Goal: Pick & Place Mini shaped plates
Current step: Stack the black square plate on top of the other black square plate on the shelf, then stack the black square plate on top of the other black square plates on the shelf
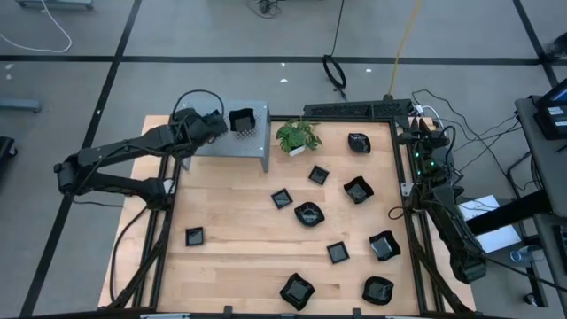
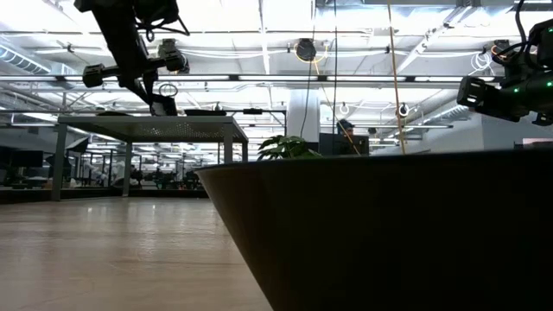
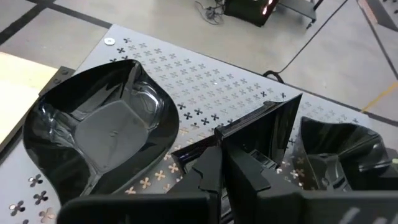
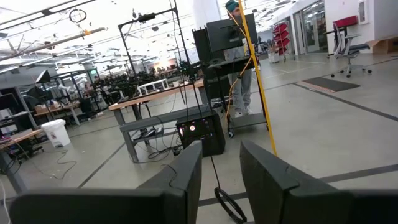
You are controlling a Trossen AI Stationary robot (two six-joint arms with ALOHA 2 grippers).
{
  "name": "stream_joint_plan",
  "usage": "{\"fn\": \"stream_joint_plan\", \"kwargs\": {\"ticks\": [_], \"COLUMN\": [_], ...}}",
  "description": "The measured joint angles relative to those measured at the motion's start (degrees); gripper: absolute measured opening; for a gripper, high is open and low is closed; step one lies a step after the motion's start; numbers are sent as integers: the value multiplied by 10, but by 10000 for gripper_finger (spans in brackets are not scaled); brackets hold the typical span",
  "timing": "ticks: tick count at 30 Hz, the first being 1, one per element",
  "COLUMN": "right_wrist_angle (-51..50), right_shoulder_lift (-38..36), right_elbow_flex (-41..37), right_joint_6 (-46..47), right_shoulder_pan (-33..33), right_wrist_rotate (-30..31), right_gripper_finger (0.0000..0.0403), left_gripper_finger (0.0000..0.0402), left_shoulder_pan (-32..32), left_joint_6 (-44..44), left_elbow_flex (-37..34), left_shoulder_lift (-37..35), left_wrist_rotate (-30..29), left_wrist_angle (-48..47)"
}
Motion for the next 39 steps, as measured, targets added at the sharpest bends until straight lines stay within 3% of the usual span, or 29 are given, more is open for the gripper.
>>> {"fn": "stream_joint_plan", "kwargs": {"ticks": [9, 18, 31, 39], "right_wrist_angle": [0, 0, 0, 0], "right_shoulder_lift": [0, 0, 0, 0], "right_elbow_flex": [0, 0, 0, 0], "right_joint_6": [0, 0, 0, 0], "right_shoulder_pan": [0, 0, 0, 0], "right_wrist_rotate": [0, 0, 0, 0], "right_gripper_finger": [100, 100, 100, 100], "left_gripper_finger": [24, 7, 99, 130], "left_shoulder_pan": [-2, -2, -1, 0], "left_joint_6": [10, 21, 38, 123], "left_elbow_flex": [0, 0, 0, 0], "left_shoulder_lift": [0, 0, 0, -34], "left_wrist_rotate": [13, 33, 33, 3], "left_wrist_angle": [0, 1, -4, -1]}}
